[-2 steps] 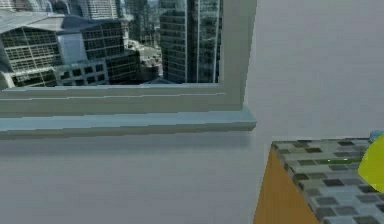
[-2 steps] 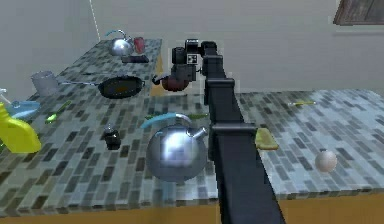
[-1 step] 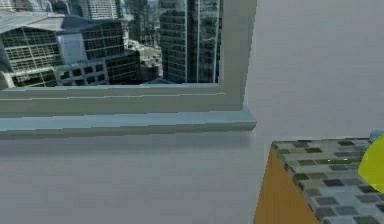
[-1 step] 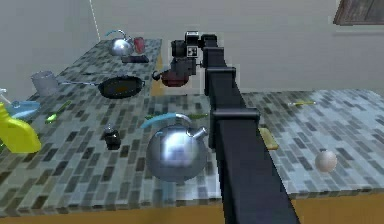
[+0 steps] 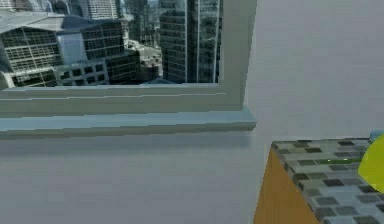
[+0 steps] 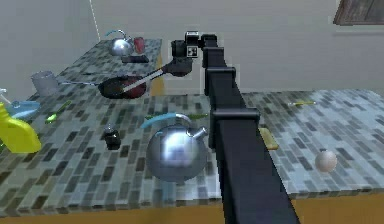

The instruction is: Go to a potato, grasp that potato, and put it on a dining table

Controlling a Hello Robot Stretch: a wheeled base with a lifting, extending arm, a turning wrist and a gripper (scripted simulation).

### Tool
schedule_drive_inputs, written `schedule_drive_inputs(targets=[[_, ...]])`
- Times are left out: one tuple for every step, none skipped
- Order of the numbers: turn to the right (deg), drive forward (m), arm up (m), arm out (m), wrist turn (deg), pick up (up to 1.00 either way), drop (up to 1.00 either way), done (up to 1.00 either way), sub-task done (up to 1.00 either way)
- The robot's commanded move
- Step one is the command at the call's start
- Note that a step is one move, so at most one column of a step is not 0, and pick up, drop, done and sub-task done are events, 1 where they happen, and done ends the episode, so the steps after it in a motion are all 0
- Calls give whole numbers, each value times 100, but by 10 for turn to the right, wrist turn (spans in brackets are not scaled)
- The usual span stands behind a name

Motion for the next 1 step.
schedule_drive_inputs(targets=[[0,0,0,0,-450,0,0,0,0]])
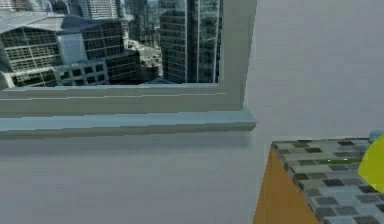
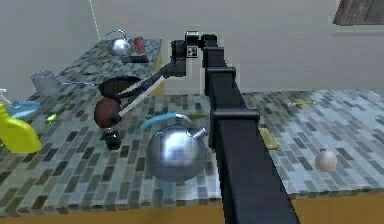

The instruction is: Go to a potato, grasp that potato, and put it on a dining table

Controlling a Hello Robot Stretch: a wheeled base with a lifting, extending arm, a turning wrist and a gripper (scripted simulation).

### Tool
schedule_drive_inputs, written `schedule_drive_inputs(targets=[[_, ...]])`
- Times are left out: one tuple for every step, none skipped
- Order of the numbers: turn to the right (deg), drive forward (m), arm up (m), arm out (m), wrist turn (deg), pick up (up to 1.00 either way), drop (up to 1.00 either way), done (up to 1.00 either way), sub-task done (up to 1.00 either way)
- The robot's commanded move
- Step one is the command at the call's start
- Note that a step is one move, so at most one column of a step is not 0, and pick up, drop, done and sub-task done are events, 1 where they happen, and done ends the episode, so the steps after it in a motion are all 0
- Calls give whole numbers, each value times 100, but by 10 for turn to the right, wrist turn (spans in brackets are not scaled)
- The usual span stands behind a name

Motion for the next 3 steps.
schedule_drive_inputs(targets=[[0,0,0,0,-210,0,0,0,0],[0,0,0,-46,0,0,0,0,0],[-450,0,0,0,0,0,0,0,0]])
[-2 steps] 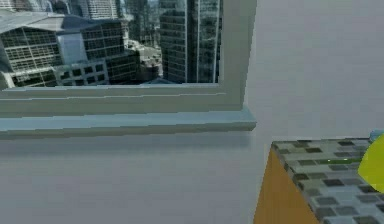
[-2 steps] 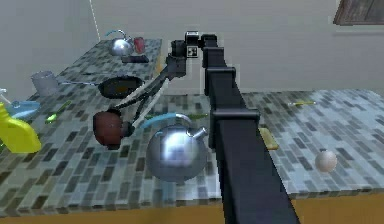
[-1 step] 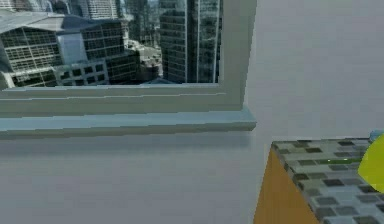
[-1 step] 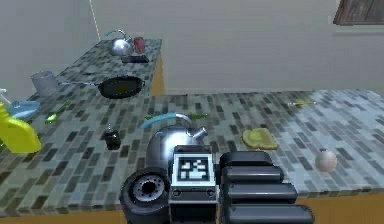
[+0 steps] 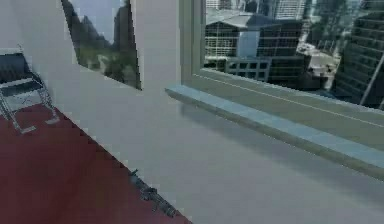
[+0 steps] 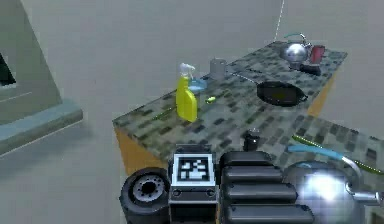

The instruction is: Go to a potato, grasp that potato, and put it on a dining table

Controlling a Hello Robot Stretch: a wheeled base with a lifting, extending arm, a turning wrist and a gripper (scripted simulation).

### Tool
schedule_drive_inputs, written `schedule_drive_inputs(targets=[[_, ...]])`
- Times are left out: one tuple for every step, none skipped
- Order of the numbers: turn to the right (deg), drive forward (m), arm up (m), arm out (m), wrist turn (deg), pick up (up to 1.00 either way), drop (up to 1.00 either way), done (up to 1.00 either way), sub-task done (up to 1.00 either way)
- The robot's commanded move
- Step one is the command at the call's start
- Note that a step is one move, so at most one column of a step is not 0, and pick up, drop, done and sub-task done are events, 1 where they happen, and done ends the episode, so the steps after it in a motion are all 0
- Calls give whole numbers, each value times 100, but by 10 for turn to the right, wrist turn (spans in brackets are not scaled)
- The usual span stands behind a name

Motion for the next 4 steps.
schedule_drive_inputs(targets=[[-330,0,0,0,0,0,0,0,0],[0,60,0,0,0,0,0,0,0],[-450,0,0,0,0,0,0,0,0],[-300,0,0,0,0,0,0,0,0]])
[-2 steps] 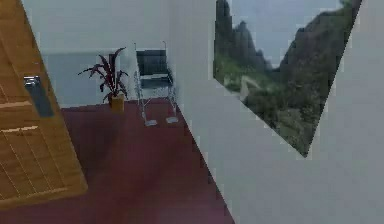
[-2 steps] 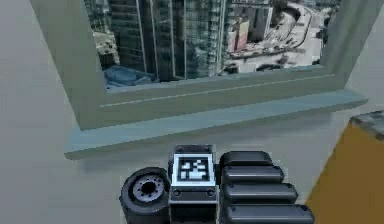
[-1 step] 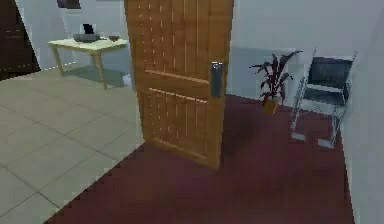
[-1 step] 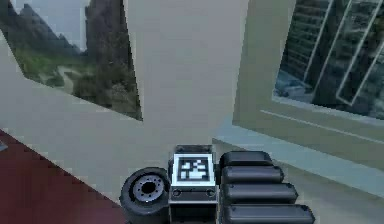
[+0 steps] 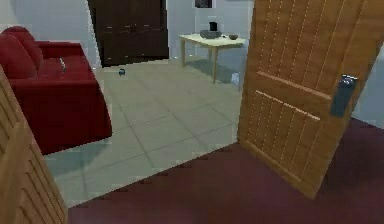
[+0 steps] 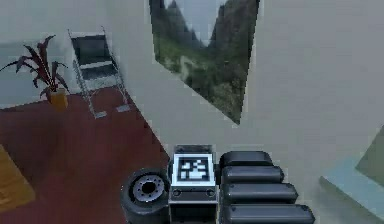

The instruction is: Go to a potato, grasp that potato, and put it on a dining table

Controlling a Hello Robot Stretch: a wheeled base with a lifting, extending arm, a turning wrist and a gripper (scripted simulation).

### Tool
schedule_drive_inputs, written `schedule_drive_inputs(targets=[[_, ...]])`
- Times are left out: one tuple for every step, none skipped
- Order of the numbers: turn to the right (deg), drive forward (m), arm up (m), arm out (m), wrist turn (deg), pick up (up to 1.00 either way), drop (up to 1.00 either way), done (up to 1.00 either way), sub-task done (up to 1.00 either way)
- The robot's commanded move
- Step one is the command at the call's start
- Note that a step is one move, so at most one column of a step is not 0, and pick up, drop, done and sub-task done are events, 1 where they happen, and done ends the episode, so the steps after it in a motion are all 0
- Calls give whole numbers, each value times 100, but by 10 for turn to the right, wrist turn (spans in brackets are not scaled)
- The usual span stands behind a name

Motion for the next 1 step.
schedule_drive_inputs(targets=[[0,35,0,0,0,0,0,0,0]])
